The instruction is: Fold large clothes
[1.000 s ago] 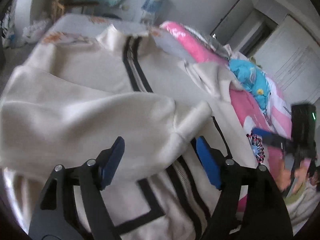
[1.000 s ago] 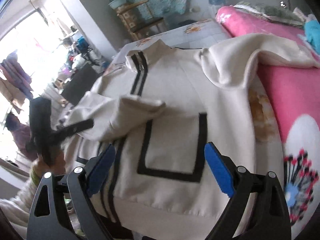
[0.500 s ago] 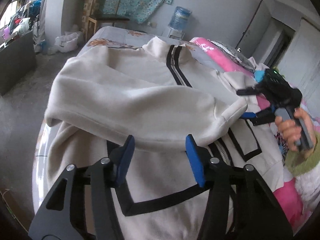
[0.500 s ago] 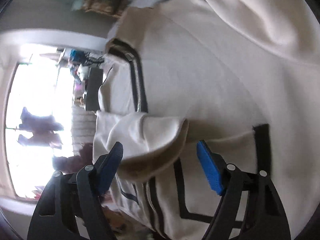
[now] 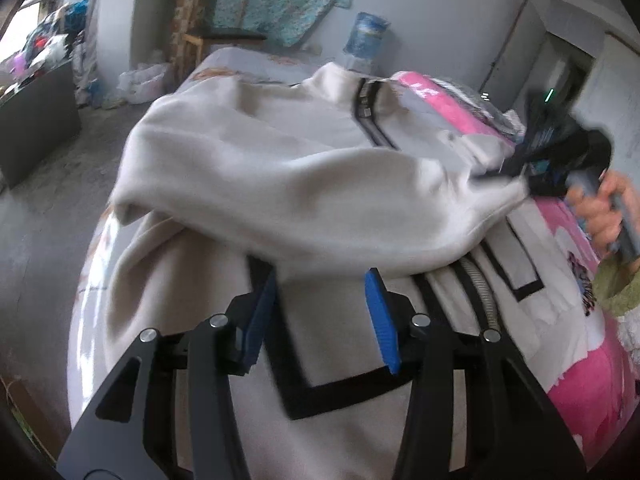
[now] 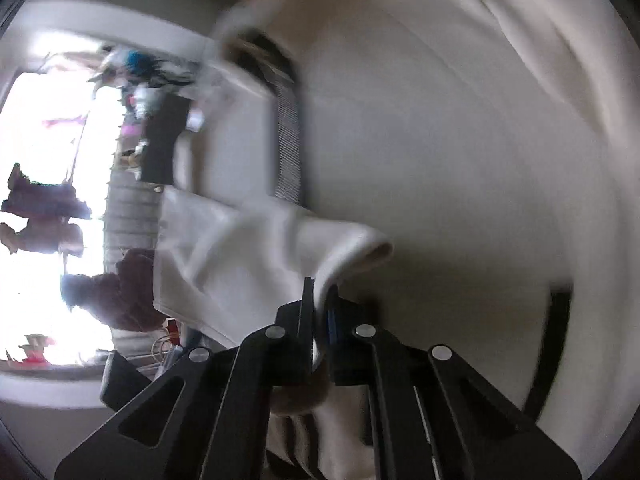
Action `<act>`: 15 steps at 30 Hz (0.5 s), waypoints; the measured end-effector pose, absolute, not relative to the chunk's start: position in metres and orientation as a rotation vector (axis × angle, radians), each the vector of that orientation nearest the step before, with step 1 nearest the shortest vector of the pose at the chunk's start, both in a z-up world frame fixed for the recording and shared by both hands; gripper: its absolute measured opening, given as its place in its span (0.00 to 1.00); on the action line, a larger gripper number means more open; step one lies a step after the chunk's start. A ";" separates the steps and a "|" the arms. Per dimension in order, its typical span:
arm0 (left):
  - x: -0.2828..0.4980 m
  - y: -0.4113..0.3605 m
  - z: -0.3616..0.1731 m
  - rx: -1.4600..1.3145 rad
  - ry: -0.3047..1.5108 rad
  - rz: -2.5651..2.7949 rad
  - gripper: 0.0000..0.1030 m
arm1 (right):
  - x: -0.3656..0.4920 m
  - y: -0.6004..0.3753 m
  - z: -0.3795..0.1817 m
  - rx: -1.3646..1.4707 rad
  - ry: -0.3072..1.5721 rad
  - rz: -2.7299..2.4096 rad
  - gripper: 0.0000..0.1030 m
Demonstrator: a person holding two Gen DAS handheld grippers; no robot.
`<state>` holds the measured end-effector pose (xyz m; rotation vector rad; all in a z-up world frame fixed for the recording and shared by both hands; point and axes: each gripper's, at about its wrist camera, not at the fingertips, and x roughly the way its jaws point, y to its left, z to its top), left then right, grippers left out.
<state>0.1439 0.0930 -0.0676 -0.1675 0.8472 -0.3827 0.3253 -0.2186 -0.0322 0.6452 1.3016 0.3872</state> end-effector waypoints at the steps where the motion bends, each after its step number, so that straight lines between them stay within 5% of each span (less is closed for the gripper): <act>1: 0.144 0.096 -0.069 -0.181 0.843 -0.374 0.42 | 0.333 -0.213 -0.012 0.635 1.249 0.416 0.05; 7: 0.149 0.108 -0.070 -0.236 0.854 -0.326 0.38 | 0.323 -0.199 0.149 0.399 0.698 0.539 0.05; 15: 0.165 0.131 -0.069 -0.316 0.855 -0.205 0.35 | 0.346 -0.258 0.026 0.418 1.001 0.271 0.05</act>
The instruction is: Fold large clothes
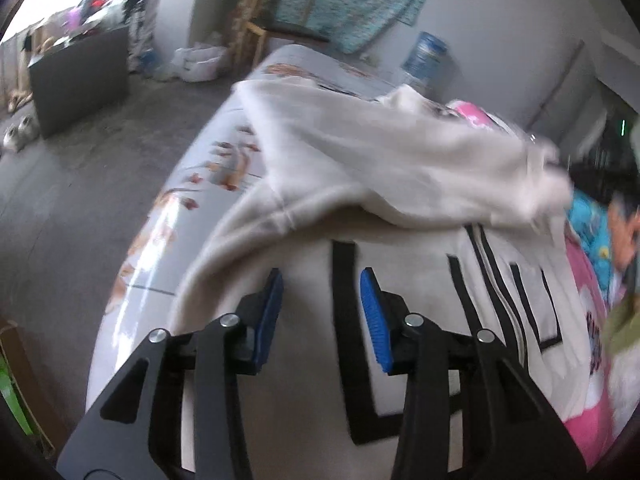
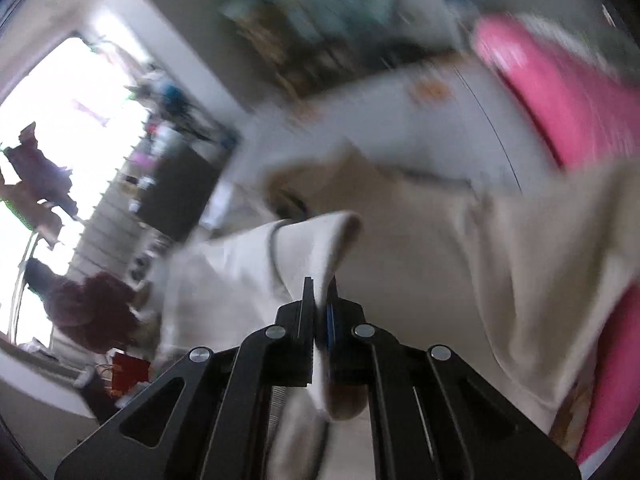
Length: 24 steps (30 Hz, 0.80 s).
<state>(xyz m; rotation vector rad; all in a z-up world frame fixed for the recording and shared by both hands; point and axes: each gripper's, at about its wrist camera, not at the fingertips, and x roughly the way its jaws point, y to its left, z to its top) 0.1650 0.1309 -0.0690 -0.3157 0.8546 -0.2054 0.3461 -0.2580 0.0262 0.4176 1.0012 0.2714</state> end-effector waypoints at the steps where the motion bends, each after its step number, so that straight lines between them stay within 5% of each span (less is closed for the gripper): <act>1: 0.167 0.133 -0.069 -0.325 0.857 -0.195 0.34 | 0.346 -0.262 0.019 0.435 0.999 0.260 0.05; 5: 0.171 0.138 -0.069 -0.341 0.860 -0.178 0.34 | 0.341 -0.271 0.042 0.442 0.882 0.313 0.05; 11: 0.171 0.143 -0.071 -0.372 0.856 -0.180 0.34 | 0.363 -0.302 -0.027 0.463 1.109 0.201 0.06; 19: 0.171 0.142 -0.071 -0.359 0.853 -0.181 0.33 | 0.359 -0.303 -0.044 0.322 1.142 0.177 0.35; 22: 0.170 0.141 -0.070 -0.357 0.851 -0.177 0.33 | 0.354 -0.300 -0.055 0.224 1.166 0.161 0.30; 24: 0.170 0.141 -0.070 -0.356 0.850 -0.175 0.32 | 0.350 -0.294 -0.056 0.170 1.162 0.149 0.08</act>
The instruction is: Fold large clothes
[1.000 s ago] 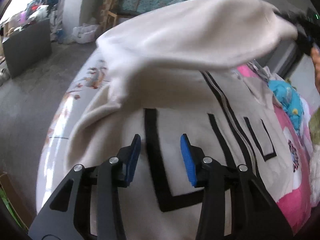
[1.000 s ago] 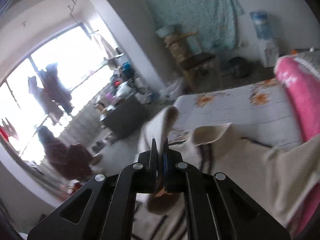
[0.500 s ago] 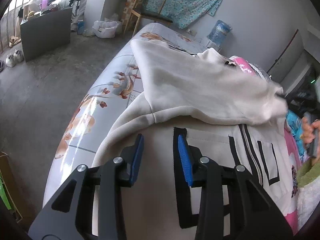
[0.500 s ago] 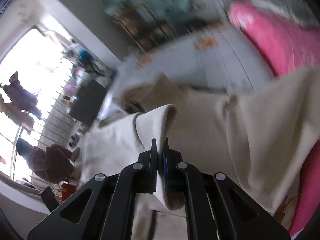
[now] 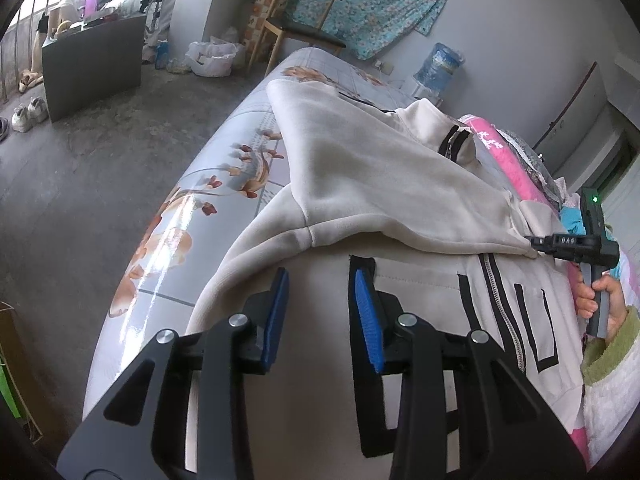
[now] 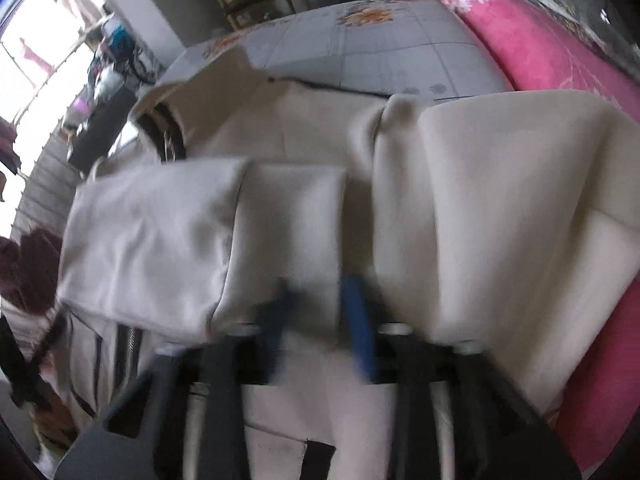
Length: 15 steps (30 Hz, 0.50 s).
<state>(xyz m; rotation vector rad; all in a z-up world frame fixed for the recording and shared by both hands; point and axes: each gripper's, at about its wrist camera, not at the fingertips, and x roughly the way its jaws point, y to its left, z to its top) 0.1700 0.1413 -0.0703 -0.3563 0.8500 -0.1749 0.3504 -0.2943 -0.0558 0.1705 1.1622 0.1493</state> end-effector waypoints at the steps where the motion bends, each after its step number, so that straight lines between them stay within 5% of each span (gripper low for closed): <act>1: 0.170 0.141 -0.070 -0.357 0.851 -0.173 0.31 | 0.348 -0.294 -0.053 0.160 1.158 0.142 0.05; 15: 0.169 0.145 -0.073 -0.387 0.846 -0.195 0.28 | 0.338 -0.299 -0.035 0.037 1.138 -0.041 0.05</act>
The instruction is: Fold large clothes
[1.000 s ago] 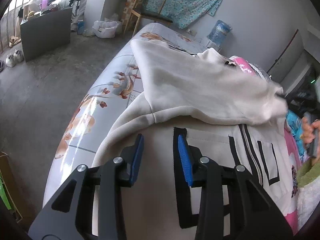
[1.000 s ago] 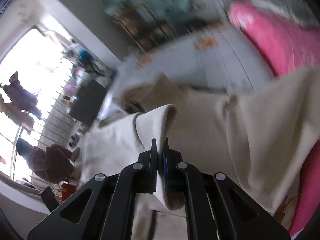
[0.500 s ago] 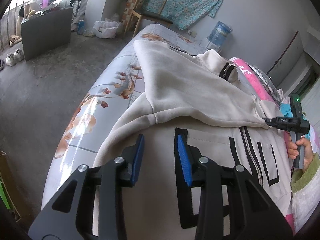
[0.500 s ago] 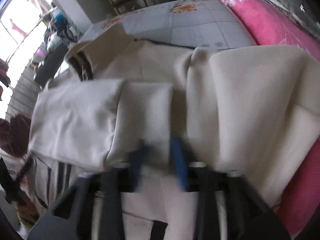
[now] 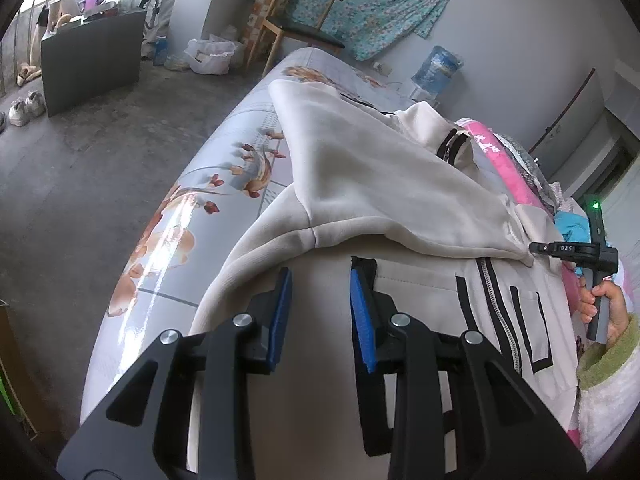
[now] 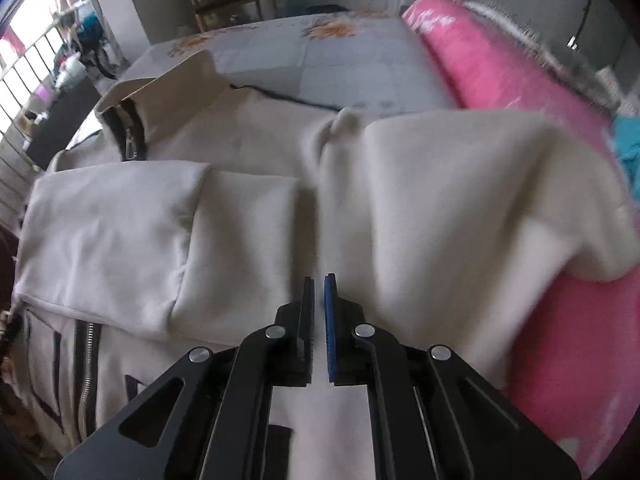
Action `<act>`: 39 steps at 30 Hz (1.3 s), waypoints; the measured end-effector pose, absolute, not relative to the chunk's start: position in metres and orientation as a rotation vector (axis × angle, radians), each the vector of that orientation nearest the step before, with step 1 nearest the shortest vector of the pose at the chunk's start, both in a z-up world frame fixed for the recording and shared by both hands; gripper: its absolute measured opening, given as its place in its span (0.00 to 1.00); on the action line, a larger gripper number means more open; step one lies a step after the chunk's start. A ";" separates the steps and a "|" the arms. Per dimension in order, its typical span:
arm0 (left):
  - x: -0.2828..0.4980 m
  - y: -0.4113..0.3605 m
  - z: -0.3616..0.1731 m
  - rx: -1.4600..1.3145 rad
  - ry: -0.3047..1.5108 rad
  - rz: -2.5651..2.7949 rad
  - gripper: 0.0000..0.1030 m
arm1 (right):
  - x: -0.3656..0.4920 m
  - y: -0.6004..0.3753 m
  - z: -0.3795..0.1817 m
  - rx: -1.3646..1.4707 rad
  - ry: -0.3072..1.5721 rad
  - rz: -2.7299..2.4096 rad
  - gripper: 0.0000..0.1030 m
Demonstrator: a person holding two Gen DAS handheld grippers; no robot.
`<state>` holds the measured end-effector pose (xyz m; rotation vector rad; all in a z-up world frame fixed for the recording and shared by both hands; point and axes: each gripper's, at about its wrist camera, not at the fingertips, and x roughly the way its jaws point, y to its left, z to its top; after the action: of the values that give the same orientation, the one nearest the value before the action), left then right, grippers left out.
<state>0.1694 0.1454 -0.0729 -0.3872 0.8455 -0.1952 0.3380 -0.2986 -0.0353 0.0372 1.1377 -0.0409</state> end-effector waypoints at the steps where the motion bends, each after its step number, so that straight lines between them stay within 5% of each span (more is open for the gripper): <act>1: 0.170 0.146 -0.073 -0.388 0.844 -0.197 0.28 | 0.337 -0.297 -0.029 0.031 1.124 -0.042 0.05; 4: 0.170 0.148 -0.073 -0.388 0.842 -0.195 0.28 | 0.333 -0.269 -0.008 -0.032 1.045 0.039 0.13; 6: 0.171 0.148 -0.073 -0.385 0.842 -0.194 0.28 | 0.333 -0.245 -0.007 -0.034 1.040 0.179 0.42; 11: 0.170 0.149 -0.071 -0.363 0.856 -0.179 0.29 | 0.338 -0.207 -0.041 -0.169 1.109 0.297 0.45; 15: 0.156 0.158 -0.051 -0.324 0.862 -0.149 0.34 | 0.337 -0.222 -0.055 -0.230 1.127 0.237 0.59; 25: 0.195 0.137 0.036 -0.117 0.847 -0.166 0.48 | 0.347 -0.224 -0.011 -0.148 1.038 0.242 0.59; 34: 0.324 0.075 -0.041 -0.059 1.004 -0.156 0.49 | 0.404 -0.222 -0.040 0.011 1.071 0.252 0.59; 39: 0.324 0.066 -0.055 0.016 0.986 -0.127 0.52 | 0.414 -0.250 -0.052 0.022 1.089 0.134 0.49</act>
<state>0.3239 0.0655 -0.0549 0.0157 0.9865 -0.1271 0.4142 -0.2500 -0.0519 0.0217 1.0889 0.1343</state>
